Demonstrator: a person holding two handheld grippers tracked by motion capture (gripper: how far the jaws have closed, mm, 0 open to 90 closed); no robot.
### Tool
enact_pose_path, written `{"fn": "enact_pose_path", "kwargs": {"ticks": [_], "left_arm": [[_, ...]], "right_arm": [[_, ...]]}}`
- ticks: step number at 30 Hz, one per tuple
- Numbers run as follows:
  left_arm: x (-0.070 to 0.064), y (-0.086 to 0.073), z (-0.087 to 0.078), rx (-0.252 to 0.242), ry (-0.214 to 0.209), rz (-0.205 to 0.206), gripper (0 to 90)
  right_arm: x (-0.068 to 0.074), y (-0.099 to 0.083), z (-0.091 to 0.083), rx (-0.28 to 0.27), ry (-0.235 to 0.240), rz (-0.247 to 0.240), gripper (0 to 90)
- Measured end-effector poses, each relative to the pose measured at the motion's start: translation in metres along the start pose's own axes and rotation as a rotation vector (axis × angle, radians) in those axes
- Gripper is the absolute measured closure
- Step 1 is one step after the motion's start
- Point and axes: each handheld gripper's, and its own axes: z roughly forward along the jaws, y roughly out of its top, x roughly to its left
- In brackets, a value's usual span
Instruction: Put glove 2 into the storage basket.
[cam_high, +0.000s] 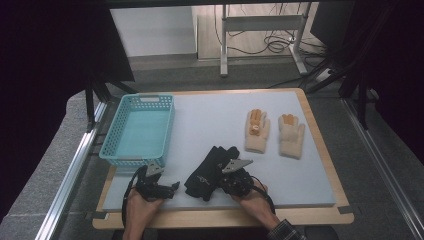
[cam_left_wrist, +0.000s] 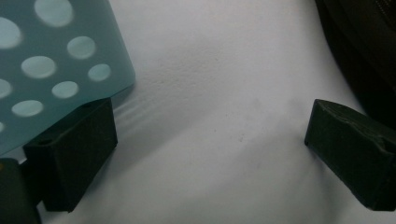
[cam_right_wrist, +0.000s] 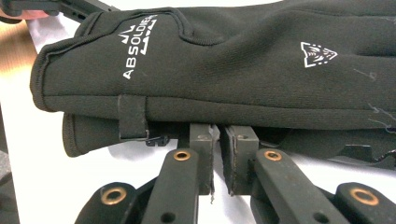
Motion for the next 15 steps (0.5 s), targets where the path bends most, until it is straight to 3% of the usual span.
{"fn": "enact_pose_path", "kwargs": {"ticks": [6,15], "left_arm": [[0.001,0.0,0.0,-0.004,-0.006,-0.006,2.0],[0.0,-0.001,0.001,-0.009,-0.006,-0.012,1.9]], "right_arm": [[-0.006,-0.006,-0.018,-0.014,-0.008,-0.002,73.6],[-0.042,-0.031,-0.06,-0.04,-0.142,0.062,56.5]]}}
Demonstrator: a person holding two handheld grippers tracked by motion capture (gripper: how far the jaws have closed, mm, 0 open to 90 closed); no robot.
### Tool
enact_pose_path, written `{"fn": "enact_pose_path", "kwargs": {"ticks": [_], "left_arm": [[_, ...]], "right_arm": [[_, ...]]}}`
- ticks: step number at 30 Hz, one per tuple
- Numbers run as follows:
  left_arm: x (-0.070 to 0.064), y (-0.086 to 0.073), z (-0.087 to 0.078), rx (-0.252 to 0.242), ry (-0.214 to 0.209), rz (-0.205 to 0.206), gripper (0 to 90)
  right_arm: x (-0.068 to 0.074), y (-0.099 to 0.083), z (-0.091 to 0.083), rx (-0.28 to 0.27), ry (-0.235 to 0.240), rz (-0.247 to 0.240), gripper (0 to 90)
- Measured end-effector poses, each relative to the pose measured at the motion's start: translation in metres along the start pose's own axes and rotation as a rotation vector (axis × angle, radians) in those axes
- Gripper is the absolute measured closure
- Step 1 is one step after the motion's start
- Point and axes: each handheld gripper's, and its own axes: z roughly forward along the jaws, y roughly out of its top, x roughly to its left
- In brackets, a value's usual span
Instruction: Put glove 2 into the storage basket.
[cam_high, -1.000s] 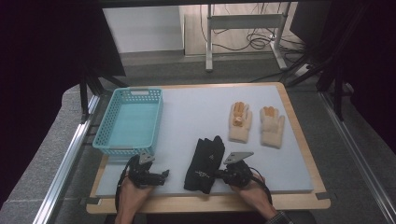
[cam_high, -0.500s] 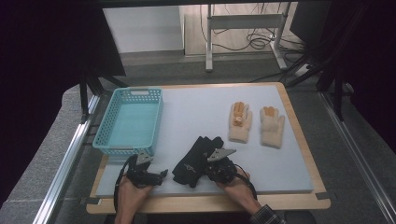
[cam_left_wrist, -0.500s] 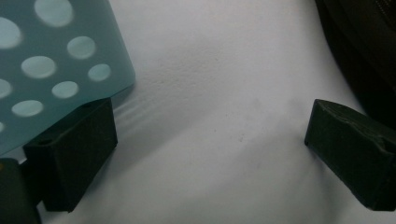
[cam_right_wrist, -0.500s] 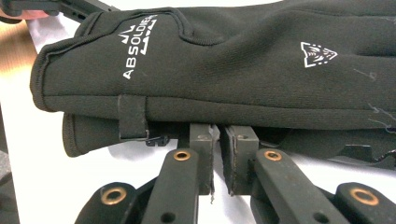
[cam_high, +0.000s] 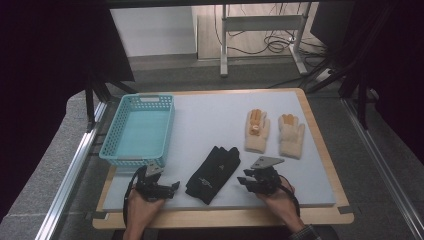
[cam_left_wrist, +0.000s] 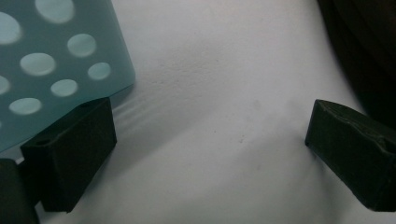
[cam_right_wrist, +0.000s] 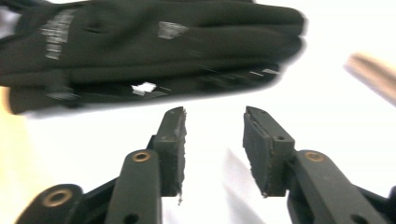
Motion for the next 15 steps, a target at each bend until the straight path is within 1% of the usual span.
{"fn": "enact_pose_path", "kwargs": {"ticks": [3,4,6,8,10,13,15], "left_arm": [[0.0,0.0,0.0,-0.001,0.001,-0.001,1.9],[0.0,0.0,0.0,0.0,0.001,-0.001,1.9],[0.0,0.0,0.0,-0.001,0.001,-0.002,1.9],[0.0,0.0,0.0,0.0,0.003,-0.003,1.9],[-0.001,0.0,0.0,0.001,0.005,-0.005,2.0],[-0.001,0.0,0.0,0.001,0.009,-0.009,2.3],[-0.001,0.001,0.0,0.001,0.011,-0.011,2.6]], "right_arm": [[-0.017,-0.008,-0.011,-0.009,-0.043,0.025,48.9],[-0.022,-0.01,-0.014,-0.008,-0.047,0.036,44.7],[-0.033,-0.015,-0.019,-0.011,-0.058,0.063,39.2],[-0.043,-0.02,-0.025,-0.015,-0.079,0.085,34.5],[-0.052,-0.025,-0.029,-0.016,-0.119,0.095,29.9],[-0.063,-0.03,-0.033,-0.012,-0.169,0.105,25.4],[-0.068,-0.033,-0.032,-0.014,-0.188,0.123,22.9]]}}
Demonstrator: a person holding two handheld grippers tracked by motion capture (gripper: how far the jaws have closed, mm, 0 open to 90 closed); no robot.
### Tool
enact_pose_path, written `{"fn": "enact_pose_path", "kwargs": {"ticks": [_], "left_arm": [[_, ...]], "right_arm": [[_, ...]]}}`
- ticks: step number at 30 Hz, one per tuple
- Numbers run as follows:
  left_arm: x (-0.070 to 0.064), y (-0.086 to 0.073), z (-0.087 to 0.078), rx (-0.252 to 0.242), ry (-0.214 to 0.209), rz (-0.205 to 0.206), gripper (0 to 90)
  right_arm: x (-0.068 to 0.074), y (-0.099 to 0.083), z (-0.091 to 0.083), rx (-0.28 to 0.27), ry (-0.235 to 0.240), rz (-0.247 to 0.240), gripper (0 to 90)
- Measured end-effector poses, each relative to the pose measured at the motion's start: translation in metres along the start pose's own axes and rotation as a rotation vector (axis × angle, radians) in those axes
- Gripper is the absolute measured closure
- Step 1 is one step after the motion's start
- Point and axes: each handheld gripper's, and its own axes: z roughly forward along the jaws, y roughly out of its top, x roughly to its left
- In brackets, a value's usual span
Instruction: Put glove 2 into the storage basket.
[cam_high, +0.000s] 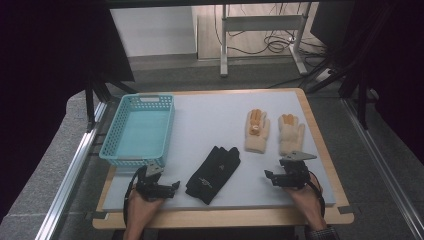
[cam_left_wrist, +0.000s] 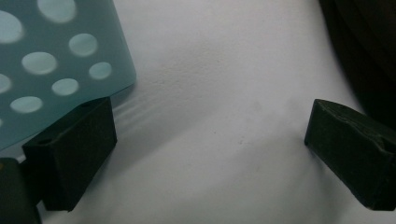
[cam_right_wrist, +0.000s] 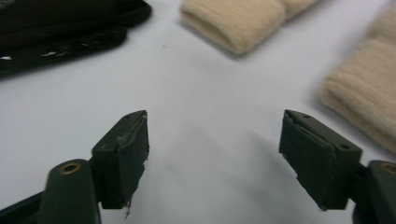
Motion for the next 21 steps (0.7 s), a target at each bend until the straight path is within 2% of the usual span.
{"fn": "enact_pose_path", "kwargs": {"ticks": [2,4,12,15,19,21], "left_arm": [[0.0,0.0,0.0,0.0,0.0,-0.001,2.7],[0.0,0.0,0.0,0.002,0.0,-0.002,2.7],[-0.002,0.003,-0.001,0.008,0.016,-0.024,4.8],[-0.007,0.006,-0.005,0.014,-0.018,-0.021,6.7],[-0.017,0.016,-0.012,0.019,-0.033,-0.004,5.3],[-0.022,0.023,-0.016,0.012,-0.061,-0.003,5.0]], "right_arm": [[-0.001,-0.003,0.004,0.009,-0.015,-0.006,21.2],[0.002,-0.005,0.008,0.015,-0.043,-0.039,20.0],[0.002,-0.005,0.008,0.013,-0.046,-0.031,19.1],[0.002,-0.005,0.008,0.012,-0.046,-0.031,19.1],[0.002,-0.006,0.008,0.012,-0.046,-0.031,19.1],[0.002,-0.006,0.008,0.012,-0.047,-0.031,19.0]]}}
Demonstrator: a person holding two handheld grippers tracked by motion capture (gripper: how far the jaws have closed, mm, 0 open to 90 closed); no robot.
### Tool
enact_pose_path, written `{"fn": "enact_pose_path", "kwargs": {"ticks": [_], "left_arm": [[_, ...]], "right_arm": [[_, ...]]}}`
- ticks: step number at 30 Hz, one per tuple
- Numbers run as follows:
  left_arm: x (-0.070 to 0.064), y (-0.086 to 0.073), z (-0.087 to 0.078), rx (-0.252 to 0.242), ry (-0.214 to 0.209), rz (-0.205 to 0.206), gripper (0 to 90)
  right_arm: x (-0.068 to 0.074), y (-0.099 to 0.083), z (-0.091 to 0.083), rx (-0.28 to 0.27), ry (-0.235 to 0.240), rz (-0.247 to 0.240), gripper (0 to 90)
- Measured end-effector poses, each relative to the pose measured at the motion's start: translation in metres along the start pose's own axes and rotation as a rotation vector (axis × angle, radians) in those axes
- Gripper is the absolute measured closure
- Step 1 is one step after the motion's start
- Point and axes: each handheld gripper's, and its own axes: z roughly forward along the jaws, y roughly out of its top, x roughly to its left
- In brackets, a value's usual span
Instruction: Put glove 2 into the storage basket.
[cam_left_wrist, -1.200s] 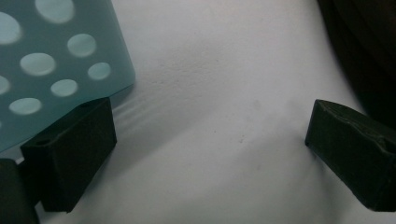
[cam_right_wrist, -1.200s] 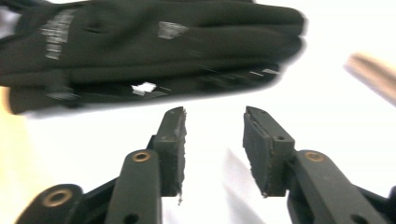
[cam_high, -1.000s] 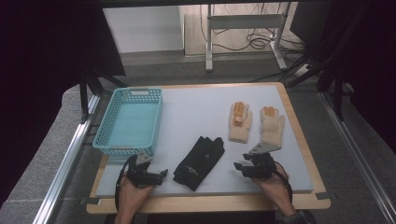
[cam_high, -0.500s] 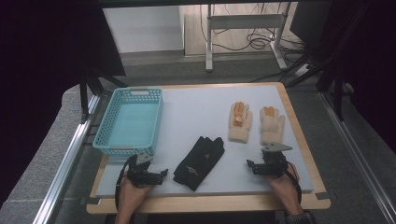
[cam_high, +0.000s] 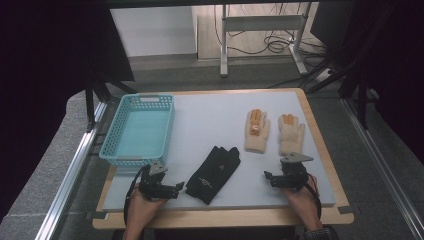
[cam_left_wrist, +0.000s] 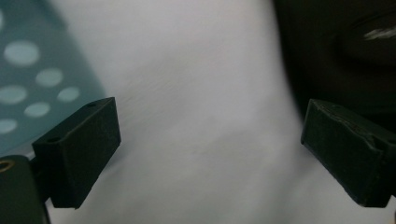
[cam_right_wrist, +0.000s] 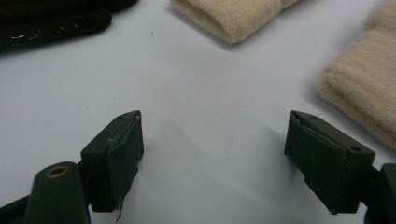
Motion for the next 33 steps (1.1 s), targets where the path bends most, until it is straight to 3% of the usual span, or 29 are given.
{"fn": "enact_pose_path", "kwargs": {"ticks": [8,16,21,23,27,28,30,33], "left_arm": [[-0.026,0.033,0.003,-0.006,-0.098,0.019,2.9],[-0.056,0.064,0.035,0.052,-0.16,0.069,0.0],[-0.064,0.076,0.061,0.122,-0.135,0.078,0.0],[-0.063,0.078,0.071,0.155,-0.131,0.062,0.0],[-0.068,0.078,0.085,0.216,-0.153,0.058,0.0],[-0.072,0.077,0.087,0.234,-0.149,0.073,0.0],[-0.082,0.075,0.087,0.254,-0.088,0.128,0.0],[-0.089,0.074,0.088,0.267,-0.057,0.156,0.0]], "right_arm": [[0.0,0.0,0.0,-0.001,0.0,0.001,19.0],[-0.001,0.0,0.0,-0.003,0.006,0.005,18.9],[-0.001,0.0,0.0,-0.004,0.011,0.006,18.6],[-0.001,0.0,0.0,-0.004,0.013,0.008,18.5],[-0.002,0.0,0.0,-0.007,0.018,0.014,18.5],[-0.003,0.0,0.0,-0.007,0.02,0.015,18.5],[-0.003,0.0,-0.001,-0.007,0.022,0.016,18.5],[-0.002,0.0,0.0,-0.006,0.018,0.012,18.5]]}}
